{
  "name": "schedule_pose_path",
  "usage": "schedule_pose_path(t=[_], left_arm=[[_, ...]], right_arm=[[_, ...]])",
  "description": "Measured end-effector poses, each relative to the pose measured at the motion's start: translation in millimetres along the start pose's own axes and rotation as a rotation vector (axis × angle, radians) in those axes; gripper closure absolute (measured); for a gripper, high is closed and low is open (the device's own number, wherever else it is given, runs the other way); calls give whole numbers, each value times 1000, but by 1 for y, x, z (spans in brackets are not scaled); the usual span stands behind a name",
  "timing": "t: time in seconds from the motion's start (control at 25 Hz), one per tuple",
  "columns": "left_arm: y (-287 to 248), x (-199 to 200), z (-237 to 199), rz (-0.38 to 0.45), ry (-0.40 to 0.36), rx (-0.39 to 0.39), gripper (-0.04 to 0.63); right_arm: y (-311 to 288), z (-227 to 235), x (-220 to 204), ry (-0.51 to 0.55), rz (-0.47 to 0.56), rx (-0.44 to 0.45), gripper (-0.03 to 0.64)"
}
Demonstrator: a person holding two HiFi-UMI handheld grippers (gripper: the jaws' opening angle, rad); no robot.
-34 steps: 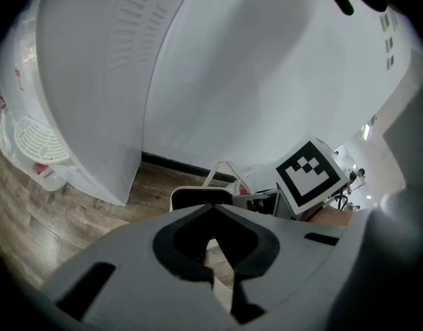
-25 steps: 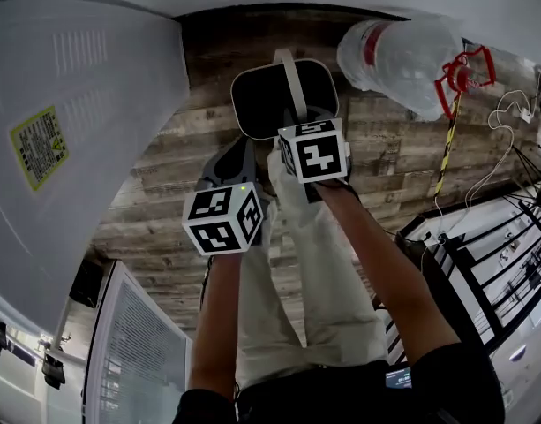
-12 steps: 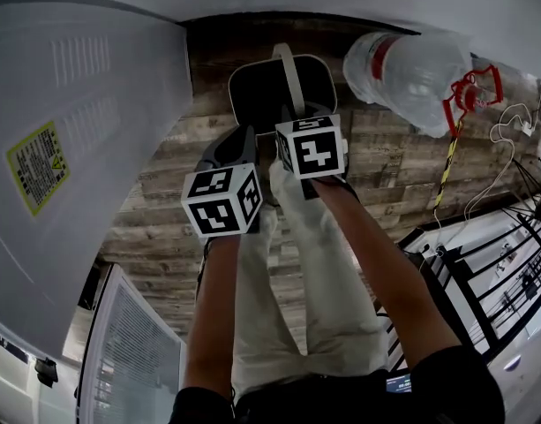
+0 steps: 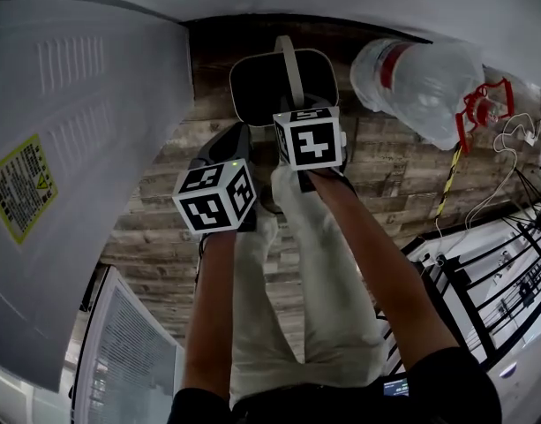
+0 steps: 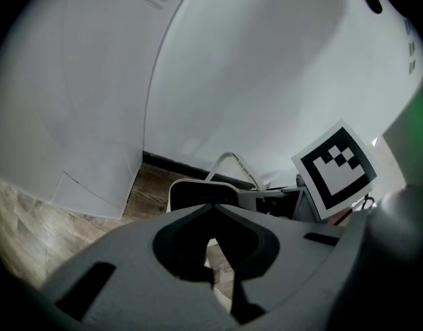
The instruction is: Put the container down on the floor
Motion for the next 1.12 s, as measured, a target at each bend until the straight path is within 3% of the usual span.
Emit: schedule_pose_path(t=[0.44,1.12], left_arm=[[-12,2,-28,22,18,28,578],[-48,9,-42,36,-22,18,578]], right_arm=[[-31,-3,21,1,77,-21,586],[-66,-1,41,35,202,-61,586]])
Point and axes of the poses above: the fingertips, and each gripper's own axes: y backward along the fingers, z to its right, x out of its top, the point moved 1 cm from there along y, backward along the fingers, and after that the axes turned 6 degrees about z, right-handed, at the moved point
